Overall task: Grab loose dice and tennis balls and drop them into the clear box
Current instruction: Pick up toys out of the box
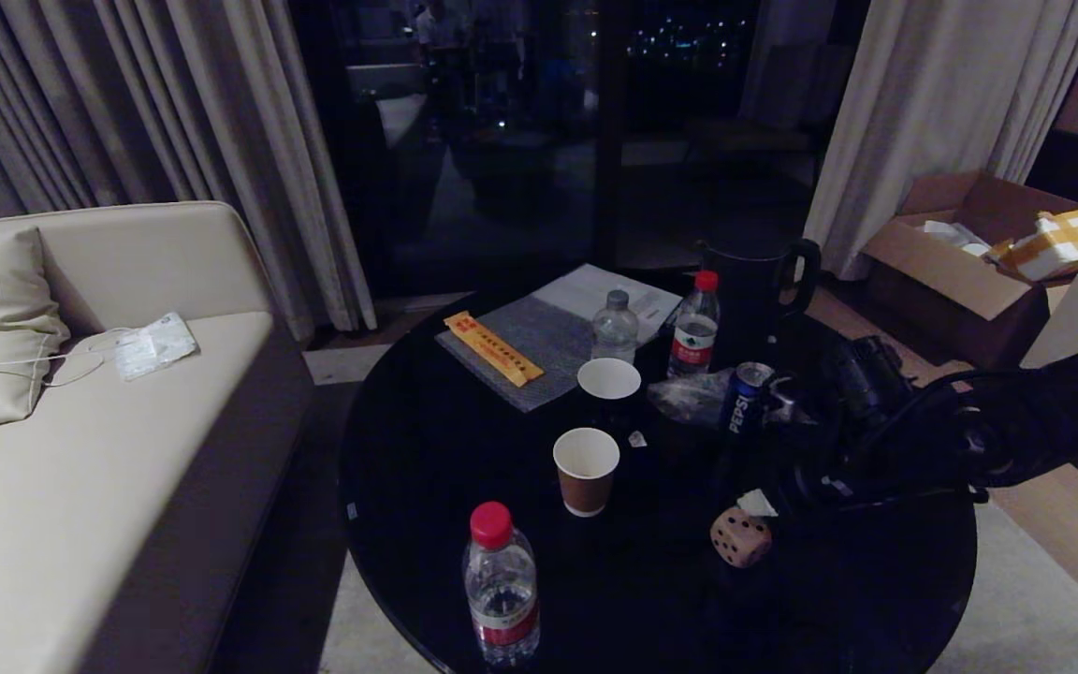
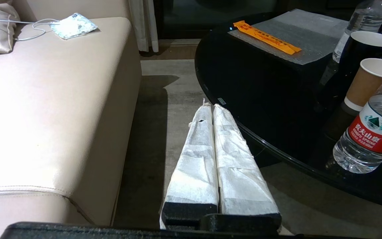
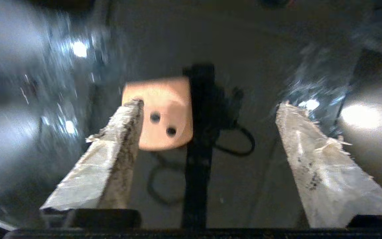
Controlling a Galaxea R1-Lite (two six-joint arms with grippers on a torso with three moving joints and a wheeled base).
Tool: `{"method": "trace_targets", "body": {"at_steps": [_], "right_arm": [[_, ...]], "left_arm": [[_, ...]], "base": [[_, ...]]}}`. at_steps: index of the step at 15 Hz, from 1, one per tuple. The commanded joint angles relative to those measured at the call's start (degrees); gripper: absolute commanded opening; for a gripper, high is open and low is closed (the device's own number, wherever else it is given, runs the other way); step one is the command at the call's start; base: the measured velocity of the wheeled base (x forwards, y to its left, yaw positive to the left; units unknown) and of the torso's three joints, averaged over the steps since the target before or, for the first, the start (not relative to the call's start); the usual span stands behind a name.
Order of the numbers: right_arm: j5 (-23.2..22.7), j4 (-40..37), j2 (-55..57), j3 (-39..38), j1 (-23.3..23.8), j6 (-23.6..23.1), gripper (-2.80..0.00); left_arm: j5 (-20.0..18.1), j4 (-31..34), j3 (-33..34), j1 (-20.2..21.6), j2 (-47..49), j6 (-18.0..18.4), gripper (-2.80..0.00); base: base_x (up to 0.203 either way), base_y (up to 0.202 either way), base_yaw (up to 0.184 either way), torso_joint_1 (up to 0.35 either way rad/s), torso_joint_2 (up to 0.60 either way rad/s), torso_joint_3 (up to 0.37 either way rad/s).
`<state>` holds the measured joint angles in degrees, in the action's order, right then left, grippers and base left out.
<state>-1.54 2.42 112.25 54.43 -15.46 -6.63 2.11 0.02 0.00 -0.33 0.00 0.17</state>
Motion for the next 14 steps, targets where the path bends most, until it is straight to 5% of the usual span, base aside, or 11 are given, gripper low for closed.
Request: {"method": "trace_targets", "body": {"at_steps": [1, 8, 14], "right_arm": [[0.04, -2.16, 1.94, -0.15, 0.00, -1.47, 0.00], [-9.26, -5.12, 1.60, 0.24, 0.18, -5.56, 0.00], [-9.47, -6.63, -1.16, -0.64, 0.57, -6.43, 0.00]], "left_arm": [[0.00, -0.02, 0.09, -0.02, 0.09, 0.01, -2.80], [0.00, -0.02, 0.09, -0.02, 0.09, 0.01, -2.80], [0.00, -0.02, 0.09, -0.02, 0.09, 0.01, -2.80]], "base": [[0.000, 0.000, 0.000, 0.000, 0.00, 0.000], [0.000, 0.000, 0.000, 0.000, 0.00, 0.000], [0.000, 0.000, 0.000, 0.000, 0.00, 0.000]]}}
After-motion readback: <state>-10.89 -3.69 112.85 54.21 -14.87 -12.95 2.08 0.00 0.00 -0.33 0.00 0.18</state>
